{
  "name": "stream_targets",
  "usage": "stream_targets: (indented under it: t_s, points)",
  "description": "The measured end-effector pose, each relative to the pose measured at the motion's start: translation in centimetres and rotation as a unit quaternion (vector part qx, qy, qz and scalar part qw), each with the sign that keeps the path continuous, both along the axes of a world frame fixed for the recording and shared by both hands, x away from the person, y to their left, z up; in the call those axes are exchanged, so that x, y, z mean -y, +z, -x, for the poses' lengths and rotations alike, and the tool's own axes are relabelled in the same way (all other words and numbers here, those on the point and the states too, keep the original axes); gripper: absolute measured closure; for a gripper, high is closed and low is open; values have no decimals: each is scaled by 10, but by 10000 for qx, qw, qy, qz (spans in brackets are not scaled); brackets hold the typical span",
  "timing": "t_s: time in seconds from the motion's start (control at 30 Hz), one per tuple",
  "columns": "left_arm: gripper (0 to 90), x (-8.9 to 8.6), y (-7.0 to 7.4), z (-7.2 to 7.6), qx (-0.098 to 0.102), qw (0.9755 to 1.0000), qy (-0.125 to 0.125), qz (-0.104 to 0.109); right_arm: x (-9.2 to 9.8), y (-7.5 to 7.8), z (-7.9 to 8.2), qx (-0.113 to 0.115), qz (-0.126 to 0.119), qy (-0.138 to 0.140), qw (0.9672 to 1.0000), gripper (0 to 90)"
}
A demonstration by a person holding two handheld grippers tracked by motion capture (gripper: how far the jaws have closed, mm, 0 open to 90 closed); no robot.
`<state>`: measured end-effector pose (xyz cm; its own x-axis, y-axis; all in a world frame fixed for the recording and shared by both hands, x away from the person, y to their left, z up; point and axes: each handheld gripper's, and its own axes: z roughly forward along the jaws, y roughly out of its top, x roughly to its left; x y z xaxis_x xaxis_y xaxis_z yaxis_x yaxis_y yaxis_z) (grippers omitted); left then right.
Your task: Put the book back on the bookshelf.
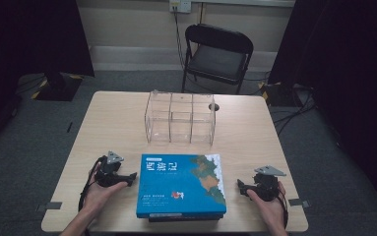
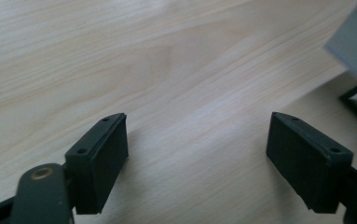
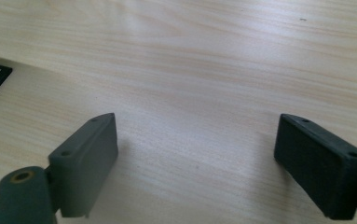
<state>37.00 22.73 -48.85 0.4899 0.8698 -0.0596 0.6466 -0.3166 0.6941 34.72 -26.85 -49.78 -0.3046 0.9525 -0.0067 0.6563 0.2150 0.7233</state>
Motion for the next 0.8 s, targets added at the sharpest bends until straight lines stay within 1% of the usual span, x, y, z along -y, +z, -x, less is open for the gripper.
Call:
stream_targets:
  t_s: [0.03, 0.07, 0.1, 0.13, 0.17, 0.2, 0.23, 0.3, 0.33, 0.37, 0.4, 0.43, 0.47, 0.5, 0.57, 0.6, 0.63, 0.67, 0.7, 0.73, 0.77, 0.8]
  points:
    - [220, 1, 2, 1, 32, 10000, 20, 54, 0, 0, -1, -14, -10, -5, 10000, 141]
    - [232, 0, 4, 2, 70, 9999, 1, 98, 0, 1, -2, -19, -9, 10, 10000, 161]
    - [236, 0, 5, 2, 34, 9999, -13, 164, 0, 2, -2, -30, -29, 15, 10000, 190]
    - [244, 0, 5, 2, 34, 9999, -13, 164, 0, 2, -2, -30, -29, 15, 10000, 190]
    - [244, 0, 6, 1, 13, 9998, -35, 210, 1, 2, -3, -39, -91, 42, 9999, 203]
    - [264, -1, 7, 1, -15, 9996, -39, 272, 1, 3, -3, -46, -183, 40, 9998, 217]
    - [286, -1, 9, 1, -40, 9992, -14, 396, 0, 6, -3, -47, -275, 94, 9996, 262]
    - [291, -3, 11, 2, -30, 9991, -33, 425, -1, 7, -2, -35, -307, 99, 9995, 276]
    - [324, -4, 15, 4, -2, 9985, -44, 545, -3, 13, 0, 41, -426, 192, 9989, 330]
    - [330, -4, 15, 4, -2, 9985, -44, 545, -3, 13, 0, 41, -426, 192, 9989, 330]
    - [330, -4, 18, 6, -7, 9981, -90, 608, -4, 15, 1, 89, -445, 209, 9987, 354]
    - [351, -3, 23, 10, 76, 9981, -88, 609, -7, 23, 5, 173, -555, 352, 9977, 407]
    - [358, -3, 23, 10, 76, 9981, -88, 609, -8, 25, 6, 202, -623, 419, 9970, 424]
    - [358, -2, 27, 13, 111, 9973, -121, 717, -8, 25, 6, 202, -623, 419, 9970, 424]
    - [367, -1, 35, 18, 158, 9957, -228, 878, -11, 35, 9, 371, -723, 548, 9952, 463]
    - [371, 2, 39, 22, 153, 9943, -404, 972, -13, 46, 11, 492, -799, 705, 9931, 473]
    - [372, 2, 39, 22, 153, 9943, -404, 972, -13, 46, 11, 492, -799, 705, 9931, 473]
    - [379, 5, 42, 23, 178, 9933, -518, 1018, -16, 55, 11, 591, -814, 860, 9912, 490]
    - [400, 5, 45, 24, 236, 9932, -484, 1034, -18, 59, 11, 617, -838, 910, 9904, 493]
    - [402, 5, 45, 24, 236, 9932, -484, 1034, -18, 59, 11, 617, -838, 910, 9904, 493]
    - [404, 4, 51, 22, 179, 9913, -469, 1216, -23, 68, 9, 688, -904, 1084, 9876, 494]
    - [405, 2, 54, 22, 191, 9904, -441, 1295, -25, 71, 8, 728, -956, 1129, 9863, 494]
